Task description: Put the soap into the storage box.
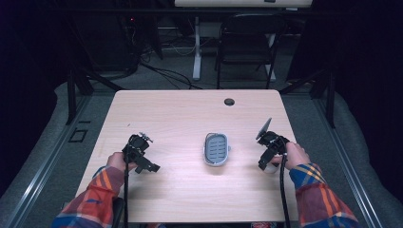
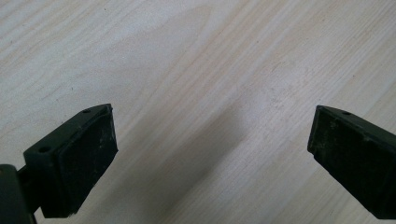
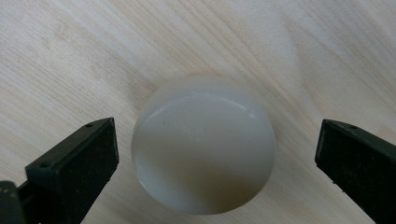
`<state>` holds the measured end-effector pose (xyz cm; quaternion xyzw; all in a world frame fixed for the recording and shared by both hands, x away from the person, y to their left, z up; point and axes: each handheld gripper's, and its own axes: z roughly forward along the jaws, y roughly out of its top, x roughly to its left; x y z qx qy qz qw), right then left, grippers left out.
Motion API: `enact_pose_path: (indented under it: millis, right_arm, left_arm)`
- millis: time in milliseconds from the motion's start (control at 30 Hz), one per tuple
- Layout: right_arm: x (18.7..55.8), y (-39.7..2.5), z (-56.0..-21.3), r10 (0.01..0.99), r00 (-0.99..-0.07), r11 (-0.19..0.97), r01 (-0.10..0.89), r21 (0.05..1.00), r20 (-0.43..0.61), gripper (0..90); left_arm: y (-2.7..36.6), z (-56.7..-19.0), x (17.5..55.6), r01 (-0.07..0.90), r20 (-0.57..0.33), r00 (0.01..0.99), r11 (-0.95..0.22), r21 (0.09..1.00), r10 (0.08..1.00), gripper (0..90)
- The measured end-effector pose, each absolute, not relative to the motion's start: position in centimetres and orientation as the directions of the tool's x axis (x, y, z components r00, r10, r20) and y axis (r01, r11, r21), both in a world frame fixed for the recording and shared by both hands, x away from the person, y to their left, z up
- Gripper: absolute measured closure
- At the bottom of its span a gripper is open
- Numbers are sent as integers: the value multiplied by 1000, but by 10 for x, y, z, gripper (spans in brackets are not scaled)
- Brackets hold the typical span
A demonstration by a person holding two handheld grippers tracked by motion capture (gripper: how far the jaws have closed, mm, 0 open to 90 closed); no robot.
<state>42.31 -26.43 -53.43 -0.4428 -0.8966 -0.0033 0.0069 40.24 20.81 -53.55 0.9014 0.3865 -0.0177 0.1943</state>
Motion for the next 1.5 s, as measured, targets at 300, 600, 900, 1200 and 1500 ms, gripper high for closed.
enact_pose_path:
  millis: [300, 600, 900, 1200, 1500]
  right_arm:
    - [425, -262, -536, 795, -607, 607, 794, -22, 7, 144]
    - [421, -259, -538, 788, -615, 615, 788, -34, 11, 237]
    - [417, -257, -535, 783, -622, 622, 783, -6, -5, 241]
    - [417, -254, -523, 768, -641, 641, 768, 0, -4, 242]
    - [421, -249, -510, 757, -653, 653, 757, 3, -7, 243]
  left_arm:
    - [208, -536, 402, 706, -186, 698, -622, 340, 691, 12]
    - [208, -535, 402, 705, -186, 699, -623, 340, 690, 12]
    - [208, -535, 402, 705, -184, 699, -623, 338, 691, 13]
    - [208, -535, 402, 707, -185, 697, -621, 338, 693, 13]
    - [208, -536, 402, 708, -186, 697, -623, 332, 693, 14]
